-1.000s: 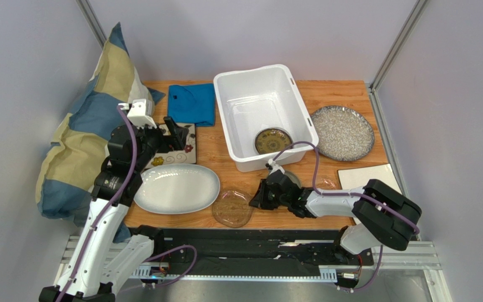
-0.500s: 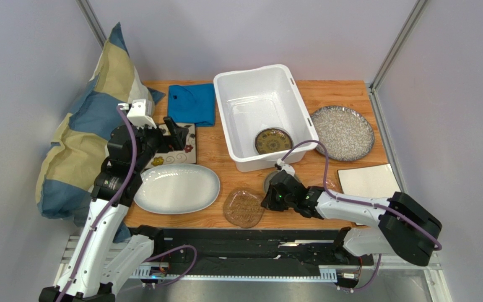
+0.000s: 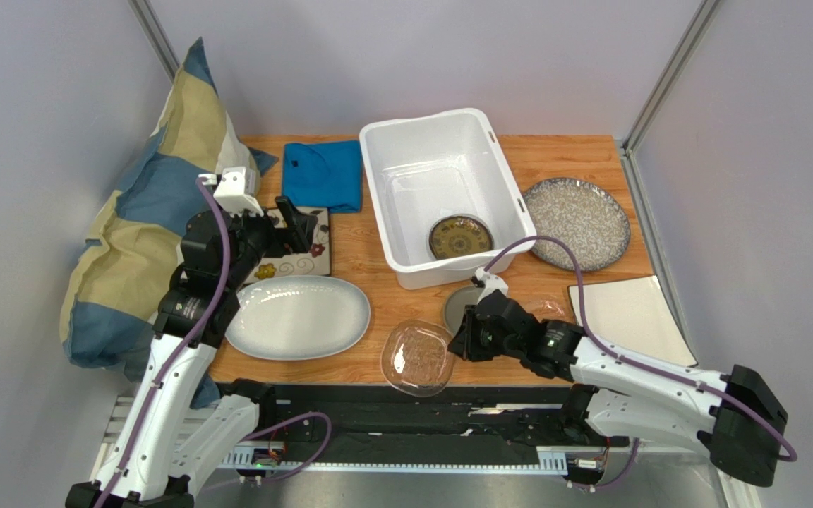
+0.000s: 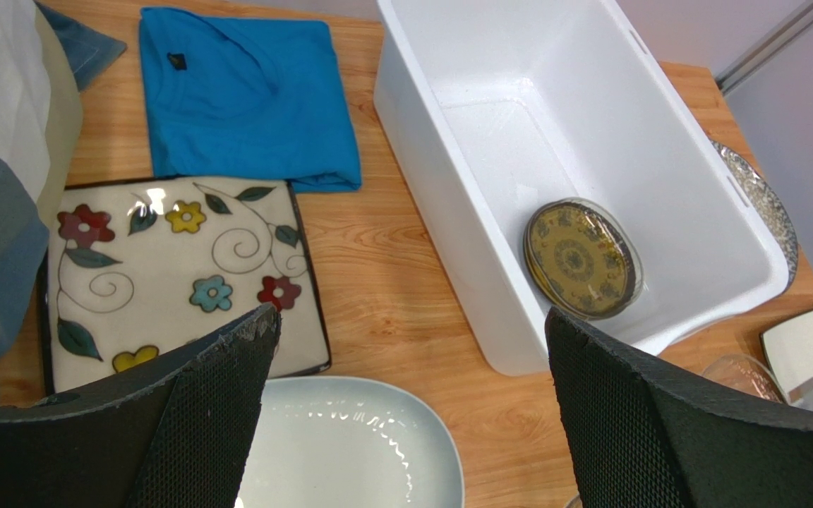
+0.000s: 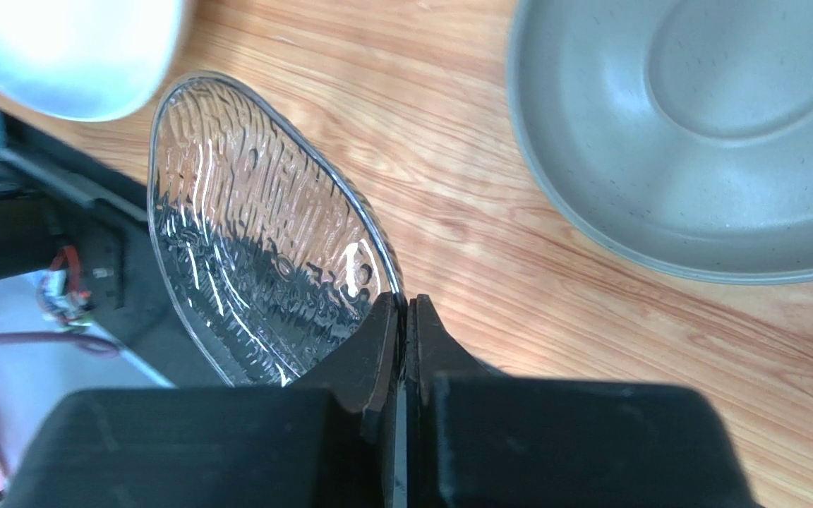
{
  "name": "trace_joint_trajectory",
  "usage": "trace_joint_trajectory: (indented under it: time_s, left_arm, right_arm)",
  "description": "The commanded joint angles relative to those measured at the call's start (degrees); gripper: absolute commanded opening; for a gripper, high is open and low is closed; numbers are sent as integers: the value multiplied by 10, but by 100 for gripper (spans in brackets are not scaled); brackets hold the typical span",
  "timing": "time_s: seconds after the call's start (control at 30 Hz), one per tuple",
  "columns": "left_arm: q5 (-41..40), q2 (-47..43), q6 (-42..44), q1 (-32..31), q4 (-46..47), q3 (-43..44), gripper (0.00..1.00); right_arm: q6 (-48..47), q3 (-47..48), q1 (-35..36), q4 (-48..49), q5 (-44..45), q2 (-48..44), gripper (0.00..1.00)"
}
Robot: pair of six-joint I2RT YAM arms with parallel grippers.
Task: Place the plates into the plastic bin on the countertop
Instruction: Pick up the plate from the corner of the board.
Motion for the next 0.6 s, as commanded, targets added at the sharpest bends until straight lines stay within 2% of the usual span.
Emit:
trace_joint_trajectory:
  time_s: [0.0,0.2,0.4,0.57]
  left_arm:
    - [2,-7,-1,-1,16,0,99]
    - [7,-6,-3,-1,17,-1,99]
    - [9,-2,-4,-1,17,0,99]
    - [6,-2,-4,-1,17,0,99]
  right_arm:
    - [-38,64,3,-22,9,-53,0]
    - [-97,149,2,-48,72,-54,0]
    - [-171,254,-13,-39,125,-8,0]
    - [-204,329,-75,-24,78,55,0]
